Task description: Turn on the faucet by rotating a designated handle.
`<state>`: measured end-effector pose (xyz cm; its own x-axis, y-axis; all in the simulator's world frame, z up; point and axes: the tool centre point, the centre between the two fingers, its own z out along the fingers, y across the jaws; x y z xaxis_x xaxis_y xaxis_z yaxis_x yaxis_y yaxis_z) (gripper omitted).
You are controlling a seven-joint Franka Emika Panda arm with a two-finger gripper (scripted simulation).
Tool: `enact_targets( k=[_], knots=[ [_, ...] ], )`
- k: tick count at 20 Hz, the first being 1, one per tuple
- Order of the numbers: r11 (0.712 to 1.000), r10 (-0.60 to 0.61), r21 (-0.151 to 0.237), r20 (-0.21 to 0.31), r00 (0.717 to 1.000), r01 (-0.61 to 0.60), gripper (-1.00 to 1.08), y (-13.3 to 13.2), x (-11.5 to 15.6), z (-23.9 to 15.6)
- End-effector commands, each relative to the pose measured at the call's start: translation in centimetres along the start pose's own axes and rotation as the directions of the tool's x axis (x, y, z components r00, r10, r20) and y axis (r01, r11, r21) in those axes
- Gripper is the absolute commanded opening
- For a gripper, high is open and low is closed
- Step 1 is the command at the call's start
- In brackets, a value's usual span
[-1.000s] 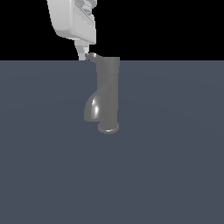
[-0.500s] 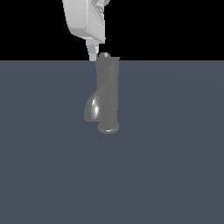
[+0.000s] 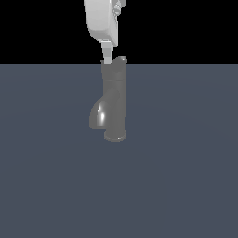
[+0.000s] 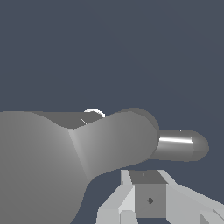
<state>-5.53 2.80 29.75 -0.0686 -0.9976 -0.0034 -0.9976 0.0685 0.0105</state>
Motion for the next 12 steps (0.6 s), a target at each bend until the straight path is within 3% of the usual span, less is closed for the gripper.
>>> enact_targets(
  k=[1, 4, 5, 12],
  knots=[
    [0.997, 0.082, 0.011, -0.002, 0.997, -0.082, -1.00, -1.3, 5.6, 0.0],
    [0.996, 0.089, 0.011, -0.002, 0.996, -0.089, -1.00, -1.7, 6.8, 0.0],
    [1.000, 0.003, -0.001, 0.004, 1.000, -0.003, -1.00, -0.8, 1.6, 0.0],
    [1.000, 0.030, 0.003, 0.002, 1.000, -0.030, -1.00, -3.1, 3.8, 0.0]
  ],
)
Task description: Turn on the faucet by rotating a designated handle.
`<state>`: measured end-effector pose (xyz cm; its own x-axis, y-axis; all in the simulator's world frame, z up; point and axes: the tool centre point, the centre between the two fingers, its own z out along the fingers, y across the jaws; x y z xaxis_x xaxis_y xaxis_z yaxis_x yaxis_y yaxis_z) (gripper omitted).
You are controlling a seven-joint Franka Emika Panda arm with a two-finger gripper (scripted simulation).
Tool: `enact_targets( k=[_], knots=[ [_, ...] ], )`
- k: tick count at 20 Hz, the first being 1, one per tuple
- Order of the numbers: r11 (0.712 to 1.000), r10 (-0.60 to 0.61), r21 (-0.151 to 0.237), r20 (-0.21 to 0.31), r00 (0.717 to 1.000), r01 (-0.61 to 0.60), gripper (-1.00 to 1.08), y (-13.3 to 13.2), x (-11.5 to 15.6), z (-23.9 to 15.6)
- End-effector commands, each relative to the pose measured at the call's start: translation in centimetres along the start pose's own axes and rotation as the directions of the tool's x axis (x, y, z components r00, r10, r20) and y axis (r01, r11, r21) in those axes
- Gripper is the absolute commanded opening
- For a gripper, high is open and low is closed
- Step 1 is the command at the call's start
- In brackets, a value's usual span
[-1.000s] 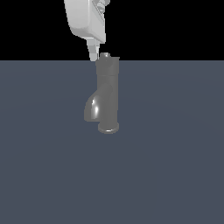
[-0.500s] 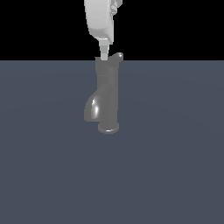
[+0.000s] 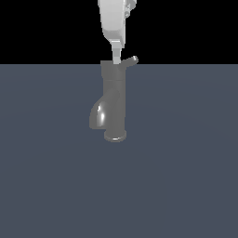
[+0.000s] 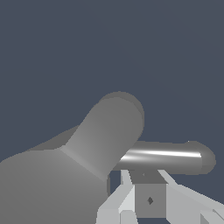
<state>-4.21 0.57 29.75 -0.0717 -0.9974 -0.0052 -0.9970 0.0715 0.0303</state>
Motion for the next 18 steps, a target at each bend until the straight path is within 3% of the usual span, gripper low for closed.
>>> enact_targets(
  k=[1, 18],
  knots=[
    [0.999, 0.030, 0.023, 0.000, 1.000, -0.030, -1.00, -2.0, 2.0, 0.0],
    [0.996, 0.087, 0.030, -0.002, 0.996, -0.086, -1.00, -6.7, 6.9, -0.2]
  ],
)
